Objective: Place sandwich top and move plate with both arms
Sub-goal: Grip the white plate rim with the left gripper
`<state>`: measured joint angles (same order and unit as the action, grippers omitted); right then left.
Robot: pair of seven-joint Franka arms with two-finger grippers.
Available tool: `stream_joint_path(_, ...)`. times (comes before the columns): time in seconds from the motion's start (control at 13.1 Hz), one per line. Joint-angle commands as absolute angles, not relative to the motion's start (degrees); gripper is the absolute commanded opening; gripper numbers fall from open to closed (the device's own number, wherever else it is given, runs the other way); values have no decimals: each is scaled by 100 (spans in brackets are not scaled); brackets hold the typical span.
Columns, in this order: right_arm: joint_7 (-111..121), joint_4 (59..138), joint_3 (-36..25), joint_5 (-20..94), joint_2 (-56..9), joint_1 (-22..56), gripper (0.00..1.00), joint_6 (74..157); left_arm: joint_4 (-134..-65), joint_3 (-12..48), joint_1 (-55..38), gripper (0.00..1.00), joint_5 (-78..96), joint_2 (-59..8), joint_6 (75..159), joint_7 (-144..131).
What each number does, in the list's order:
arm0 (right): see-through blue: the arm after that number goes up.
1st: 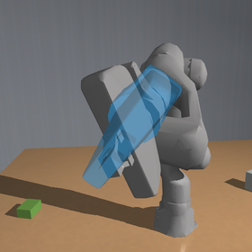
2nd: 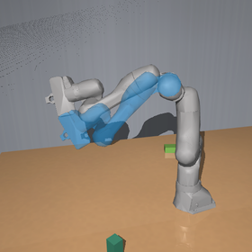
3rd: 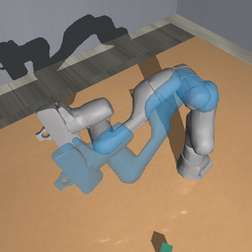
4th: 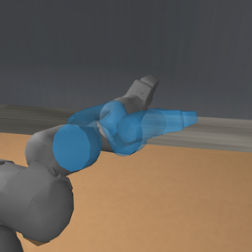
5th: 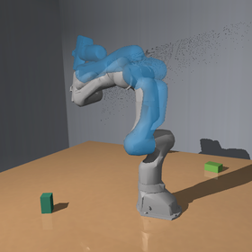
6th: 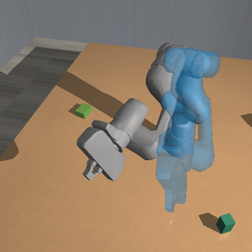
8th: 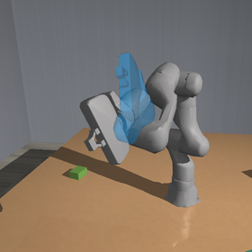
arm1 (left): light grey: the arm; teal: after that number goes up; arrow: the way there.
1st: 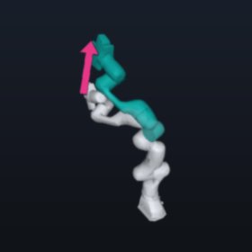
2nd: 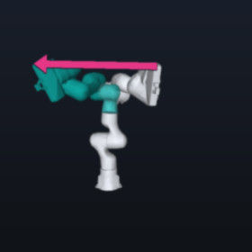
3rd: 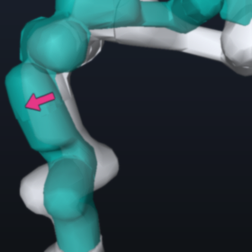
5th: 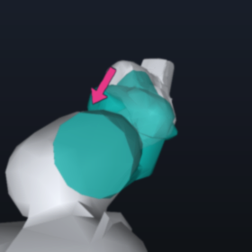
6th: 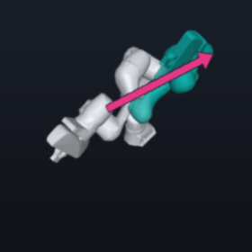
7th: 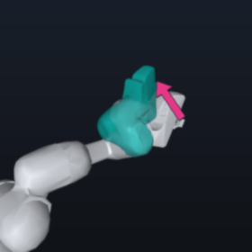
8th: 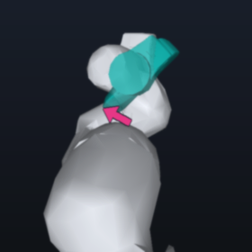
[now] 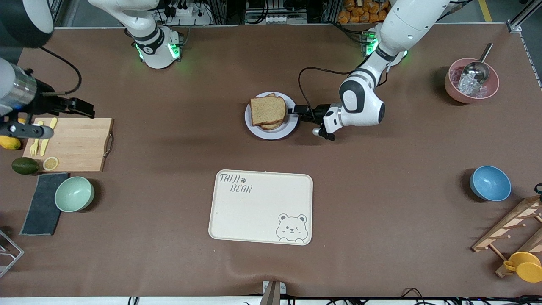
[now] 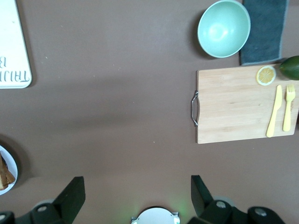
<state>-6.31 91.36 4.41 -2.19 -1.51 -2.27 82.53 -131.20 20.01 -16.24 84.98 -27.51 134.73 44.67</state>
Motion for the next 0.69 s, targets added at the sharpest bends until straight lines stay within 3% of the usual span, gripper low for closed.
stream_joint_path(0.0, -318, 9220, 229, -123, 44, -70, 100, 8305, -13096, 2013, -1687, 100, 8728, -2848, 13561, 4676)
stream_joint_path(0.38, -299, 9062, 220, -141, 26, -105, 100, 8894, -13096, 2013, -1740, 100, 8867, -2848, 13710, 4684)
stream_joint_path(0.61, -360, 9053, 211, -123, 44, -105, 100, 8877, -13078, 2013, -1890, 46, 9132, -2848, 13913, 4746)
